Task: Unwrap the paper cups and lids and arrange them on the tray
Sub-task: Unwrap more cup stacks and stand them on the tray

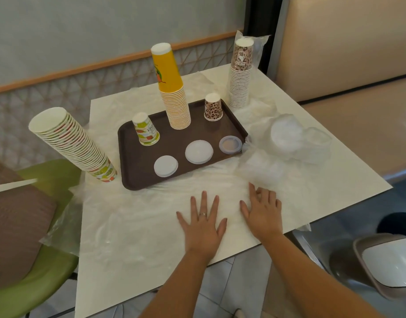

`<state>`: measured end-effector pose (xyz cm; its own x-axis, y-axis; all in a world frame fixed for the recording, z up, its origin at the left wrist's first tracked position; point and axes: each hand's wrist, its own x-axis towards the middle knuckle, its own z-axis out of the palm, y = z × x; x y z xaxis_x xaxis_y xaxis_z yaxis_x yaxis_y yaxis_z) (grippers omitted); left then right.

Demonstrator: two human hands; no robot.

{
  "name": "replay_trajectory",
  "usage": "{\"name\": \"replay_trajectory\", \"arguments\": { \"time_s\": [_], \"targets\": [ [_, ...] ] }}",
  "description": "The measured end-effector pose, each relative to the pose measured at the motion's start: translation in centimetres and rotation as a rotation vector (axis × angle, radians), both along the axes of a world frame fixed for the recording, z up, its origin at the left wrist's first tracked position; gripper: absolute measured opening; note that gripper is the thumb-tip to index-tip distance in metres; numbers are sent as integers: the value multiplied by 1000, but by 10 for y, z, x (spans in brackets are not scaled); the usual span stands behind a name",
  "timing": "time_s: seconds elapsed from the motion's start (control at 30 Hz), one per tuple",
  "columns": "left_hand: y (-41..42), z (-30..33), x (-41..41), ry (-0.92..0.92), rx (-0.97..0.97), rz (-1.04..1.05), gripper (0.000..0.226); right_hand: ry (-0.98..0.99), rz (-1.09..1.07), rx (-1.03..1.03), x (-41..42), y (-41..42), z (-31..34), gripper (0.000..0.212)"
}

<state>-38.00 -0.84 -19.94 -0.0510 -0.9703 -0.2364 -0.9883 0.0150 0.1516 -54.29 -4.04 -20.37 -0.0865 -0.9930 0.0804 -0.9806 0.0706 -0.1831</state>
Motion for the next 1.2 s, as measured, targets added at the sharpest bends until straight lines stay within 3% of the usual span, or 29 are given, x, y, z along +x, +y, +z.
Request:
{"name": "replay_trajectory", "arguments": {
  "time_s": [0.1, 0.23, 0.37, 0.47, 0.63, 0.73, 0.83, 0.93, 1.03, 1.2],
  "targets": [
    [-2, -6, 3, -53, 9, 1, 70, 15, -24, -22, -16, -3, -6, 64],
    [-2, -6, 3, -51, 5, -7, 84, -9, -23, 158, -39, -6, -4, 82],
    [-1, 3, 2, -52, 21, 13, 78, -42, 38, 137, -49, -9, -5, 79],
    [-1, 2, 6, -27, -7, 15, 72, -79, 46, 2, -58, -14, -7, 59],
    [0, -3, 14, -17, -54, 32, 66, -36, 76, -412, -72, -19, -16, 19],
    [0, -4, 14, 26, -79, 8, 72, -39, 61, -518, -69, -18, -13, 21],
    [2, 1, 15, 131, -158, 60, 76, -123, 46, -649, -60, -15, -2, 10],
    [3, 19, 17, 320, -329, 209, 68, -241, 163, -699, -35, -14, 18, 12],
    [-2, 38, 31, 410, -634, 321, 52, -336, 318, -653, 2, -18, 39, 13],
    [-24, 75, 85, 570, -1007, 583, 74, -506, 515, -525, 66, -35, 68, 18]
  ]
}}
